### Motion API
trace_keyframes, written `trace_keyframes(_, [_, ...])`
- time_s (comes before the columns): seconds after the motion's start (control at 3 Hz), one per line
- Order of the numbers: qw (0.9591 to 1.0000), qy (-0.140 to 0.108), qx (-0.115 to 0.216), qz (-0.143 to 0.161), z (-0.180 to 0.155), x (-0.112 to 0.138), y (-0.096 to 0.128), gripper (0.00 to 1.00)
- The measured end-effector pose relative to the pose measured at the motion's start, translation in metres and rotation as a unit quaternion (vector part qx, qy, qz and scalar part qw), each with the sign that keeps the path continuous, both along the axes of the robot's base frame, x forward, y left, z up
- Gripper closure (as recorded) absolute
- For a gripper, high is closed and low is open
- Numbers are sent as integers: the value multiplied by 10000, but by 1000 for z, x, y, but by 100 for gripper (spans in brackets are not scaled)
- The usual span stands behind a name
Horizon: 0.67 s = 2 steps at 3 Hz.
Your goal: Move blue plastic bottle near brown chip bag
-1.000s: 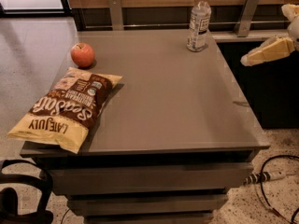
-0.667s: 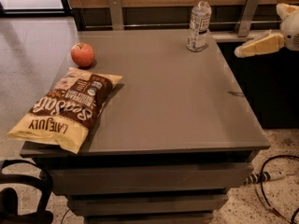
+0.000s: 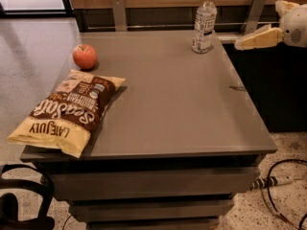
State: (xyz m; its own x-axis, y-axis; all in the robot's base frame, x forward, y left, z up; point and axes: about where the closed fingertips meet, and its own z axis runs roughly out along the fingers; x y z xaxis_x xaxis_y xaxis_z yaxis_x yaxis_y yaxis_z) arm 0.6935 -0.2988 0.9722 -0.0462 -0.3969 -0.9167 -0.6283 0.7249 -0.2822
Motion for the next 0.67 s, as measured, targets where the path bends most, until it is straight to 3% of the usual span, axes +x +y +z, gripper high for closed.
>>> trace_keyframes(0.33, [9998,-47,179,76,0,22,5,0])
trace_keyframes(0.67, [9986,-88,451,249,-1,63,24,0])
